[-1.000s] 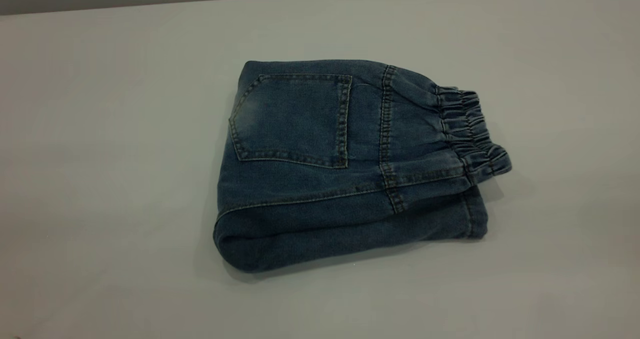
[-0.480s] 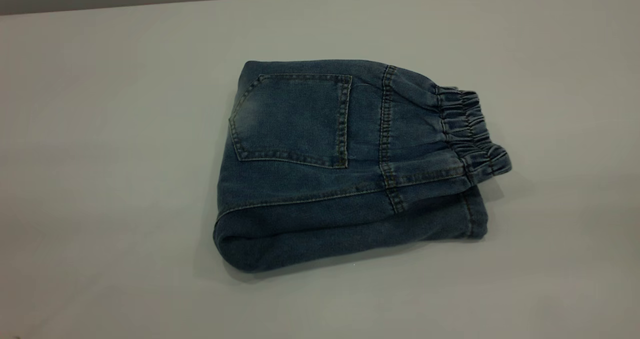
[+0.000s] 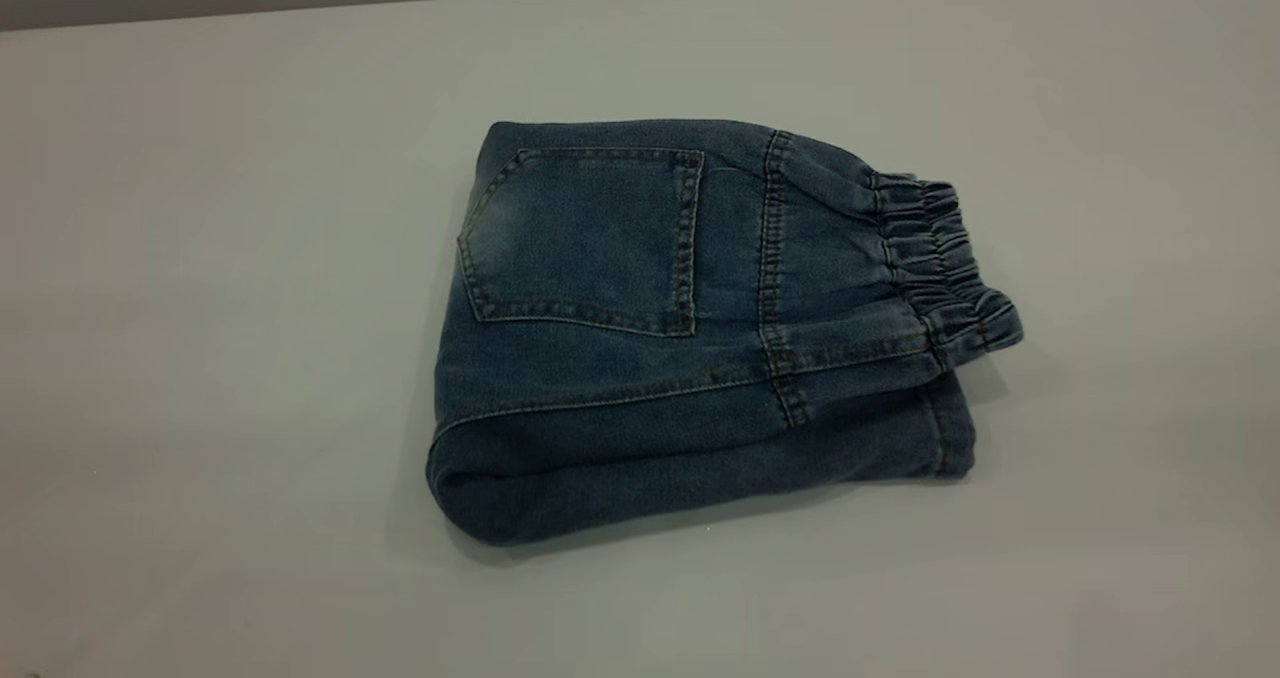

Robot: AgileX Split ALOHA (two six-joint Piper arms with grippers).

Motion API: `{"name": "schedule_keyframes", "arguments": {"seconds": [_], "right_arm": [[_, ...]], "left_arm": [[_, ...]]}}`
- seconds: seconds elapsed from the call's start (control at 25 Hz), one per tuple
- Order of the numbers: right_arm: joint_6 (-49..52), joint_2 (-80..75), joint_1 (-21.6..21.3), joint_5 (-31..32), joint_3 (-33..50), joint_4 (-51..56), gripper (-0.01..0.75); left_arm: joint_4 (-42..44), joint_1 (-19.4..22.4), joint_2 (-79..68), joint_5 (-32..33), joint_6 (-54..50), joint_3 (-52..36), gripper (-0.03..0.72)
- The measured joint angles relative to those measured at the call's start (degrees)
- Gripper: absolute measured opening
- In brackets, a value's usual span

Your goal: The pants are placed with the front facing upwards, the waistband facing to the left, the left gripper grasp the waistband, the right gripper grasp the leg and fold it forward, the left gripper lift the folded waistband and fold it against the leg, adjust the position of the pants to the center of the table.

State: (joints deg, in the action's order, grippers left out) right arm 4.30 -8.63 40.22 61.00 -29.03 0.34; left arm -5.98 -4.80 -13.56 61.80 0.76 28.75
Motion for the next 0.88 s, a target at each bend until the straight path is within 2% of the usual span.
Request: {"name": "schedule_keyframes", "arguments": {"seconds": [0.12,0.36,0.48,0.64,0.88], "right_arm": [[0.00,0.05,-7.11,0.00,0.00,0.22,0.402],[0.05,1.92,-28.32,0.00,0.00,0.26,0.402],[0.05,5.77,-36.49,0.06,0.00,0.26,0.402],[0.05,8.76,-41.45,0.12,0.00,0.76,0.402],[0.05,8.71,-41.37,0.17,-0.05,0.83,0.402]], "left_arm": [[-0.06,0.27,0.00,0.00,0.00,0.00,0.487],[-0.06,0.27,1.45,0.00,0.00,0.00,0.487],[-0.06,0.27,4.36,0.00,0.00,0.00,0.487],[-0.06,0.27,8.44,0.00,0.00,0.00,0.487],[-0.06,0.27,13.61,0.00,0.00,0.00,0.487]]}}
